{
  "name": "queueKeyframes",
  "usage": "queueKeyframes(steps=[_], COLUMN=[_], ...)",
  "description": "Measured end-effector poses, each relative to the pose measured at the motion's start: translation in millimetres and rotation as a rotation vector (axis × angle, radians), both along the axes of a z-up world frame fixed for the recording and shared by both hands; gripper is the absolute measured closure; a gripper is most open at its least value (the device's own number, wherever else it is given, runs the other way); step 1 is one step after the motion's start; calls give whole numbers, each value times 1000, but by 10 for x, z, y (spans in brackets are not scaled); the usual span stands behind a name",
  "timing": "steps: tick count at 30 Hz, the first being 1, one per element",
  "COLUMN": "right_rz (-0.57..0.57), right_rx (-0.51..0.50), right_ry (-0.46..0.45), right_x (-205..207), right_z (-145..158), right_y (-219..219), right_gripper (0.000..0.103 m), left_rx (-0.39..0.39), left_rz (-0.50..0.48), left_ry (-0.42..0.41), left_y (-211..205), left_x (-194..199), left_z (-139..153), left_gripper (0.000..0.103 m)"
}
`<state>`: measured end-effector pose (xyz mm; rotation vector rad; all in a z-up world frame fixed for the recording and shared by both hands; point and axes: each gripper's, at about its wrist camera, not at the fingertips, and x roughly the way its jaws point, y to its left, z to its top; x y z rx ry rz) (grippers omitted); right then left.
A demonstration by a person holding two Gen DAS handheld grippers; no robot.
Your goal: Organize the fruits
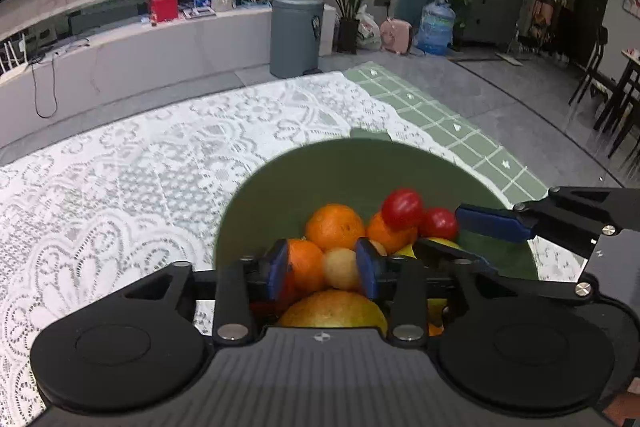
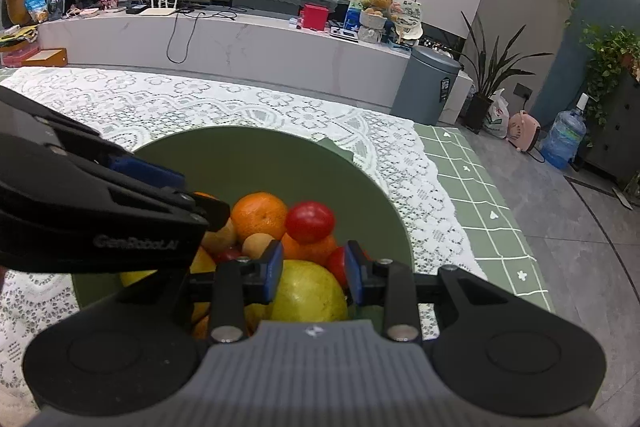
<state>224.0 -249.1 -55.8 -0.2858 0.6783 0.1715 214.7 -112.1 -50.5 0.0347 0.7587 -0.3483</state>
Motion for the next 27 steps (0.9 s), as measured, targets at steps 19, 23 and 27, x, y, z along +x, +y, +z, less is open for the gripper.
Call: queueKeyframes(steps=[19,23,27], right_rz=[-9,-10,-16], right_rx=[58,77,122], right_ry=[-113,-150,-174], right_x=[-321,-472,-641], right_z=[532,694,840], right_y=[18,26,13], right_gripper=[27,20,11], left_rx=[-42,-46,-7], left_rz=[91,124,141], left_ry=[-121,-169,-249], left_y=[271,368,404], left_x=[-299,-450,-648], left_z=[499,606,714], left_gripper=[28,21,14])
